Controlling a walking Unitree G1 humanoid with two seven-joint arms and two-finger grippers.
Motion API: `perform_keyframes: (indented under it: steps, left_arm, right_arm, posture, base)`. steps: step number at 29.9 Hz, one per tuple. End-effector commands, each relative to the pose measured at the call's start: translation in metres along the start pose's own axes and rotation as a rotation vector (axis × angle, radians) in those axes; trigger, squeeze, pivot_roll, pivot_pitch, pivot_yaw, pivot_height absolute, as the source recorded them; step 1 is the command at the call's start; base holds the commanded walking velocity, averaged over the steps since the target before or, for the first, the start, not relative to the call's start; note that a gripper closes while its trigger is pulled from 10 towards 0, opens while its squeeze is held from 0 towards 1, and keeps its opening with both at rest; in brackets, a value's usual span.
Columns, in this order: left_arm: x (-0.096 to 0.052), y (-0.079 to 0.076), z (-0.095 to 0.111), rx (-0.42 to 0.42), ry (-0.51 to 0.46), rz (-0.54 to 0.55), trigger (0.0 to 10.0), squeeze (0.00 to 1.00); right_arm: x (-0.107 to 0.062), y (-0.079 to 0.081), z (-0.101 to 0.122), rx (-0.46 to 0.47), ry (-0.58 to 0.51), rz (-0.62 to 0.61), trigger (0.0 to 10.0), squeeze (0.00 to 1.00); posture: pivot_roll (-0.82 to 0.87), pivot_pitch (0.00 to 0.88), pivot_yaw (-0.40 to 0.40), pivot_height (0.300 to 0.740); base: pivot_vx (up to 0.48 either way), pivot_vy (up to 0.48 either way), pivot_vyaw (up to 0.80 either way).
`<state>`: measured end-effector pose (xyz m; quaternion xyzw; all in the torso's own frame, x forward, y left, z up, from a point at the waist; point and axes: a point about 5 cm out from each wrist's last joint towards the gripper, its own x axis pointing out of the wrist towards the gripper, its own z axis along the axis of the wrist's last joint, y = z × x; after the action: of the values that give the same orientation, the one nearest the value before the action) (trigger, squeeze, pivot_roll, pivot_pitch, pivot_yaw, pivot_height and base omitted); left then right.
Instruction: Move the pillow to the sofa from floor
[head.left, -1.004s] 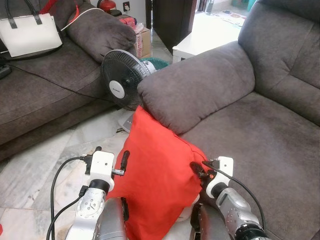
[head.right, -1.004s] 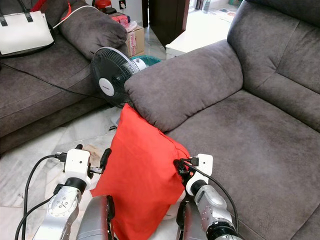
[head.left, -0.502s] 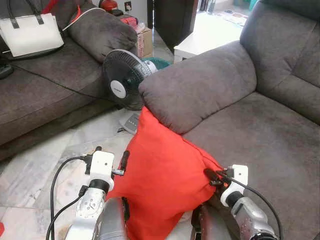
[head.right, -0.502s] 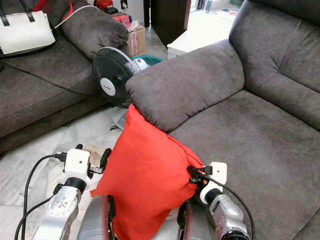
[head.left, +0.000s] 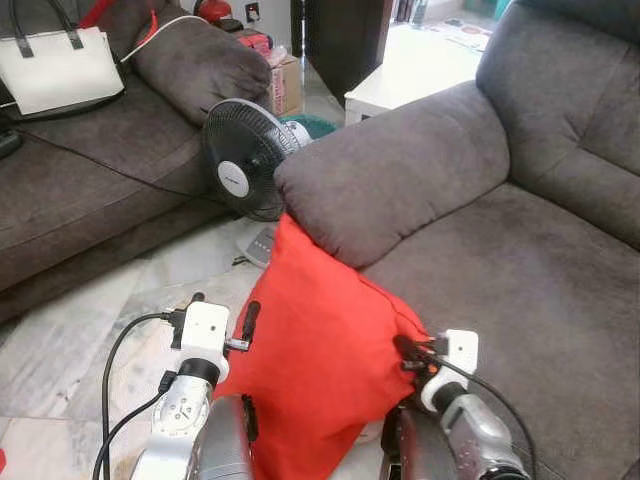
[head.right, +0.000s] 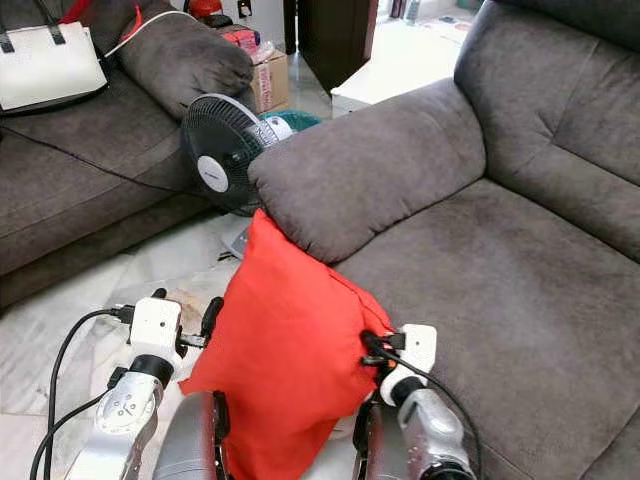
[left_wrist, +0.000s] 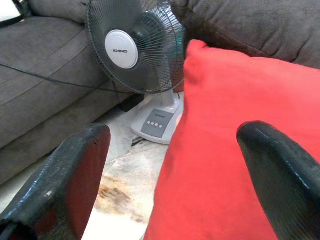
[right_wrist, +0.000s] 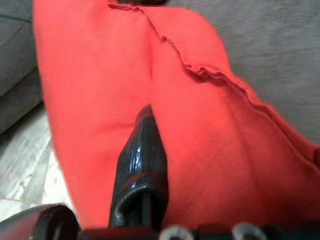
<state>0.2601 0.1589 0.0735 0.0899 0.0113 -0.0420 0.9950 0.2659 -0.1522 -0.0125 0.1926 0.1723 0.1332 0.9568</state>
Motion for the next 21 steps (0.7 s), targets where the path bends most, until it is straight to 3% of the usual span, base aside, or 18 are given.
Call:
perform_keyframes:
  steps: [1,5,6,15,21]
  left_arm:
    - [0.0,-0.001,0.004,-0.003,-0.015,-0.008,10.0,0.0]
    - [0.001,-0.003,0.005,-0.01,-0.028,-0.012,10.0,0.0]
    - [0.001,-0.003,0.006,-0.013,-0.034,-0.011,10.0,0.0]
    - [0.003,-0.001,0.012,-0.013,-0.068,-0.003,10.0,0.0]
    - [0.005,-0.002,0.013,-0.018,-0.075,-0.01,10.0,0.0]
  right_arm:
    - [0.005,0.005,0.006,-0.034,-0.015,0.018,0.0,0.0]
    - [0.011,0.017,0.016,-0.059,-0.075,0.048,0.0,0.0]
    - [0.011,0.018,0.019,-0.086,-0.094,0.047,10.0,0.0]
    - [0.0,0.016,0.052,-0.128,-0.273,-0.003,10.0,0.0]
    - [-0.003,0.02,0.055,-0.127,-0.281,-0.009,10.0,0.0]
  posture:
    - [0.15,0.083,-0.03,0.561]
    - [0.15,0.081,-0.031,0.561]
    - [0.15,0.079,-0.03,0.561]
    - [0.14,0.068,-0.022,0.561]
    - [0.14,0.062,-0.016,0.561]
  base:
    - [0.0,0.0,0.0]
    - [0.0,0.0,0.0]
    - [0.0,0.0,0.0]
    - [0.0,0.0,0.0]
    - [0.0,0.0,0.0]
